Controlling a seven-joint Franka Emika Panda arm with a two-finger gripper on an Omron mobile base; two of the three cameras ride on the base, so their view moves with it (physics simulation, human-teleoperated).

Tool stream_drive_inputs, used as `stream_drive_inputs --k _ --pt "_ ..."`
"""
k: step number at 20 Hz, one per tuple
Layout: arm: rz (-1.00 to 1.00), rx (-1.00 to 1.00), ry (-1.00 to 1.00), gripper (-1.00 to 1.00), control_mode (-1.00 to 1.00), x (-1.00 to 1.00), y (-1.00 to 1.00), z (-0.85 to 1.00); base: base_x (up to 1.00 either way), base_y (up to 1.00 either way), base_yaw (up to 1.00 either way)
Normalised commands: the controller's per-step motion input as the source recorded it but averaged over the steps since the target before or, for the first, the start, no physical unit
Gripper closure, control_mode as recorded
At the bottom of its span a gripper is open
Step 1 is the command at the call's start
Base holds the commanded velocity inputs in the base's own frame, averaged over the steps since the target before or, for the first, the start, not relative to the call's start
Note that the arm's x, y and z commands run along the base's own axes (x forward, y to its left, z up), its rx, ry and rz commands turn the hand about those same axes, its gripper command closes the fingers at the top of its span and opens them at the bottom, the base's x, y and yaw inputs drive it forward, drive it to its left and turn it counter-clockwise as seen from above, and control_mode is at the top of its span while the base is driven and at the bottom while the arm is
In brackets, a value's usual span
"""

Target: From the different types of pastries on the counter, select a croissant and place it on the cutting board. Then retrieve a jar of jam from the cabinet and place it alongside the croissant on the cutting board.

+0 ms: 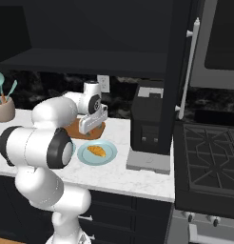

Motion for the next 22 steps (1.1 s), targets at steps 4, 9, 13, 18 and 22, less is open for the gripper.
stream_drive_inputs --k 4,9,13,18,22 --pt "0.00 0.00 0.00 -1.00 -1.00 0.21 0.00 -0.18 0.00 0.00 0.00" --pt "0.00 -0.01 0.00 -1.00 -1.00 0.20 -0.04 -0.29 0.00 0.00 0.00" --pt "0.00 0.00 0.02 -1.00 -1.00 0.00 -0.10 -0.35 0.00 0.00 0.00" --pt "0.00 0.00 0.08 -1.00 -1.00 -0.01 -0.05 -0.37 0.00 0.00 0.00" --pt "0.00 0.00 0.13 -1.00 -1.00 -0.11 0.00 -0.31 0.00 0.00 0.00"
